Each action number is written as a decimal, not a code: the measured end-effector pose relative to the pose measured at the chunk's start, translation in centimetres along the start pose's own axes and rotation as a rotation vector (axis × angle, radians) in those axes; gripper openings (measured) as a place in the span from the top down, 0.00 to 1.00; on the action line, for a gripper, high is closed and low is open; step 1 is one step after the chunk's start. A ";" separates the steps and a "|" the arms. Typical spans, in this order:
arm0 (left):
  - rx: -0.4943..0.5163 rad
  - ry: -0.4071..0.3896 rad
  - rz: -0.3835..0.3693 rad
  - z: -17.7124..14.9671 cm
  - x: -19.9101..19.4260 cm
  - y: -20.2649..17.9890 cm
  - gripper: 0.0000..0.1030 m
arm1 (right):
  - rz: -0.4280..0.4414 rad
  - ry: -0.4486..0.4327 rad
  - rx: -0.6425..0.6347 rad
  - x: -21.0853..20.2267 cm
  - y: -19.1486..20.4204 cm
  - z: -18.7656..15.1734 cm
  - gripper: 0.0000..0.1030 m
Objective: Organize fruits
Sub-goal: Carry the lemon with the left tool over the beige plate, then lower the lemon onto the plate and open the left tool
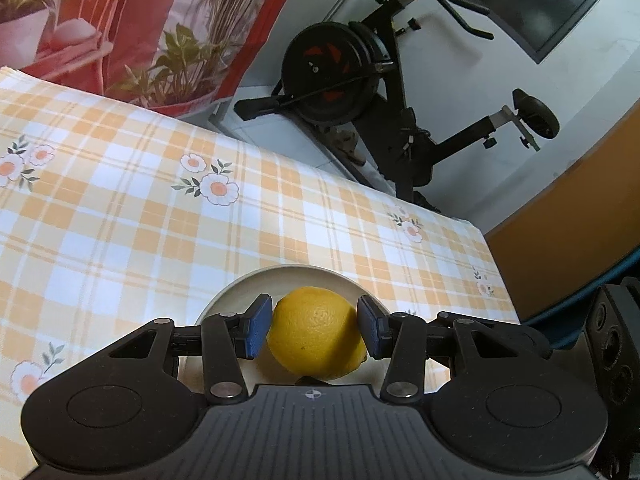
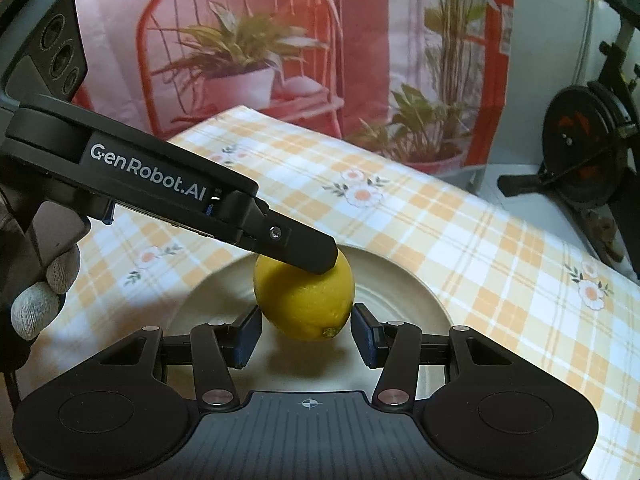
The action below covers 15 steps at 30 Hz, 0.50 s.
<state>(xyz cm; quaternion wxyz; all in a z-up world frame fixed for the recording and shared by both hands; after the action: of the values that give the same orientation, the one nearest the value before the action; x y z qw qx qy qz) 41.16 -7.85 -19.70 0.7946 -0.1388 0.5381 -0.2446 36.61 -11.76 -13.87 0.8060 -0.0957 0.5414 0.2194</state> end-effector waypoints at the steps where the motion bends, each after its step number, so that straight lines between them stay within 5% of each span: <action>1: -0.001 0.002 0.001 0.1 0.3 0.0 0.53 | -0.005 0.005 0.001 0.3 -0.2 0.0 0.56; 15: 0.013 -0.007 0.019 1.0 1.7 -0.4 0.53 | -0.083 0.023 0.015 2.4 -1.7 0.4 0.56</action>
<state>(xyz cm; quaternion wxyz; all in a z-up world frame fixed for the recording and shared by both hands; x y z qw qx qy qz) 42.44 -9.16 -20.43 0.7995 -0.1294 0.5351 -0.2401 38.49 -12.47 -15.99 0.8089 -0.1143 0.5477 0.1805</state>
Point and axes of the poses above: each gripper's, at about its wrist camera, not at the fingertips, and x roughly the way its jaws point, y to its left, z to its top, the point moved 7 cm from there along x, roughly the way its jaws point, and after that the axes turned 13 degrees about y, right-handed, at the moved point
